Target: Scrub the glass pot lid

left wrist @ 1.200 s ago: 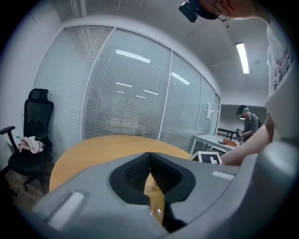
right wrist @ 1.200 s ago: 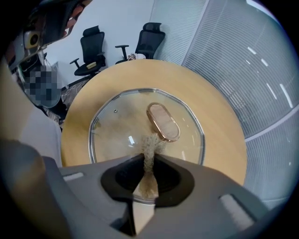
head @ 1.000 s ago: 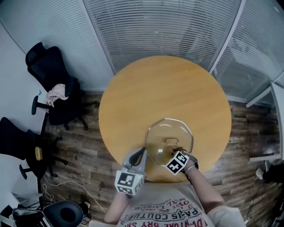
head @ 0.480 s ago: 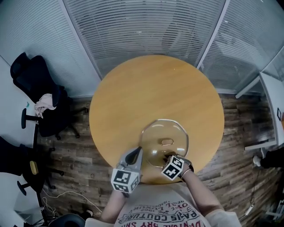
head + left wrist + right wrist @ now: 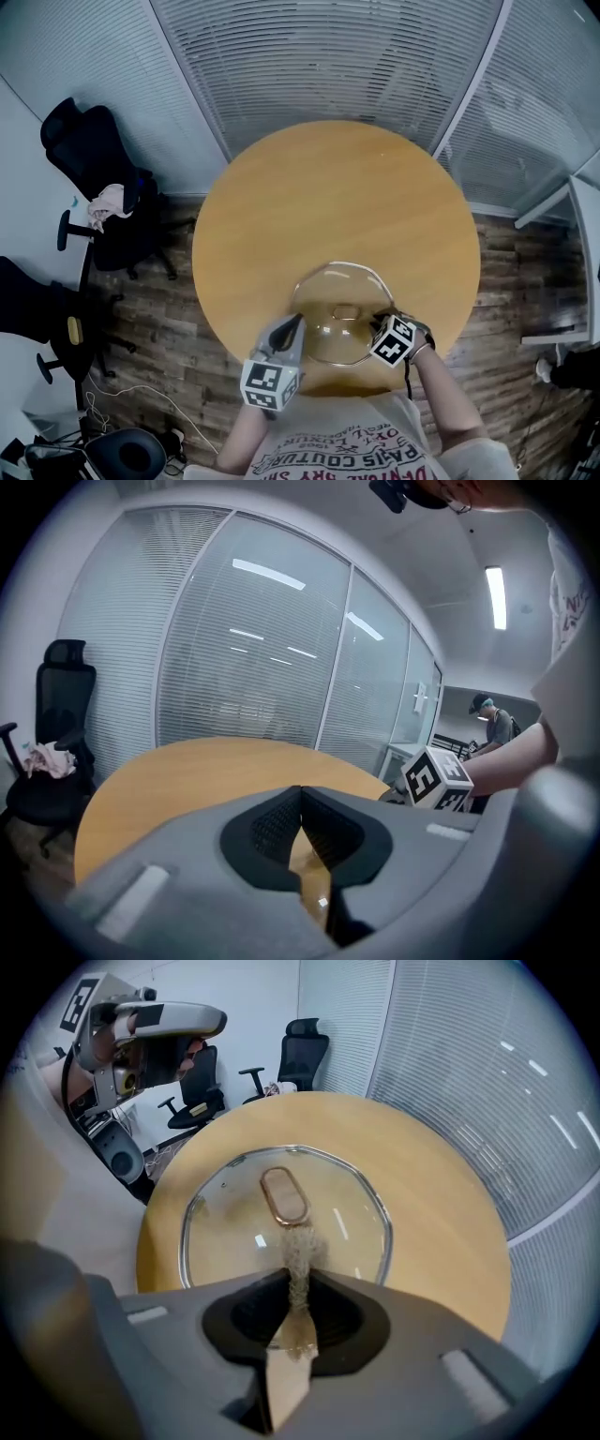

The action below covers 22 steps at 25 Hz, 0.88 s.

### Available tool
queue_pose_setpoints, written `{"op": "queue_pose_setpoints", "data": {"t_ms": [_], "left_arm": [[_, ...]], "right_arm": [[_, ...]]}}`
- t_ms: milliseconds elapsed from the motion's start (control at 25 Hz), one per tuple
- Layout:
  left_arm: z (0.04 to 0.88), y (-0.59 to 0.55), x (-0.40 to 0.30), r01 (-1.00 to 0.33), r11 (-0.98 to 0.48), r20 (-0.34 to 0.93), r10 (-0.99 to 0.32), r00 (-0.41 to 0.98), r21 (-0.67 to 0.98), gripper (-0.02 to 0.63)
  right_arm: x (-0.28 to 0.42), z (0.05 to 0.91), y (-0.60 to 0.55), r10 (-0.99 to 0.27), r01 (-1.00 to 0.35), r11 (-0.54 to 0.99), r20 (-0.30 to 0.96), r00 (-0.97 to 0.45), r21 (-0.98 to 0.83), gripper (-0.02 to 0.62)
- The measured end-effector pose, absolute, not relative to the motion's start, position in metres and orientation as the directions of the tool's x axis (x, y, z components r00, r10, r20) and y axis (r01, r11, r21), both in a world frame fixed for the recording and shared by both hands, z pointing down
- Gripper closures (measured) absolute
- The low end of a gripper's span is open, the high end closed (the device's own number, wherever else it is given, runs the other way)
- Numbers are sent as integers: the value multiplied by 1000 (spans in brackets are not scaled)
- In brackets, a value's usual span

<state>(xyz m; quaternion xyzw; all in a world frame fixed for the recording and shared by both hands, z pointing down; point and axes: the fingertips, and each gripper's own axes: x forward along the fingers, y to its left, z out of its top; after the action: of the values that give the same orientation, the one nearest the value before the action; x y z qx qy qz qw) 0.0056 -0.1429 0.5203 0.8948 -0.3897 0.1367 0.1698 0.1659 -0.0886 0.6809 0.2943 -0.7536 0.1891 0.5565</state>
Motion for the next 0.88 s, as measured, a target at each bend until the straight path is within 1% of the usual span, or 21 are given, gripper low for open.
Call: {"op": "queue_pose_setpoints", "data": {"t_ms": [160, 440, 560, 880], "left_arm": [[523, -144, 17, -800, -569, 395, -702, 593, 191, 598], [536, -118, 62, -873, -442, 401, -776, 487, 205, 598], [540, -109, 72, -898, -407, 390, -809, 441, 171, 598], [526, -110, 57, -930, -336, 352, -861, 368, 149, 600]], "right_arm": [[185, 681, -122, -257, -581, 811, 937, -235, 76, 534], [202, 690, -165, -303, -362, 915, 900, -315, 181, 535], [196, 693, -181, -314, -277, 935, 878, -362, 220, 535], [150, 702, -218, -314, -75, 947, 851, -421, 313, 535]]}}
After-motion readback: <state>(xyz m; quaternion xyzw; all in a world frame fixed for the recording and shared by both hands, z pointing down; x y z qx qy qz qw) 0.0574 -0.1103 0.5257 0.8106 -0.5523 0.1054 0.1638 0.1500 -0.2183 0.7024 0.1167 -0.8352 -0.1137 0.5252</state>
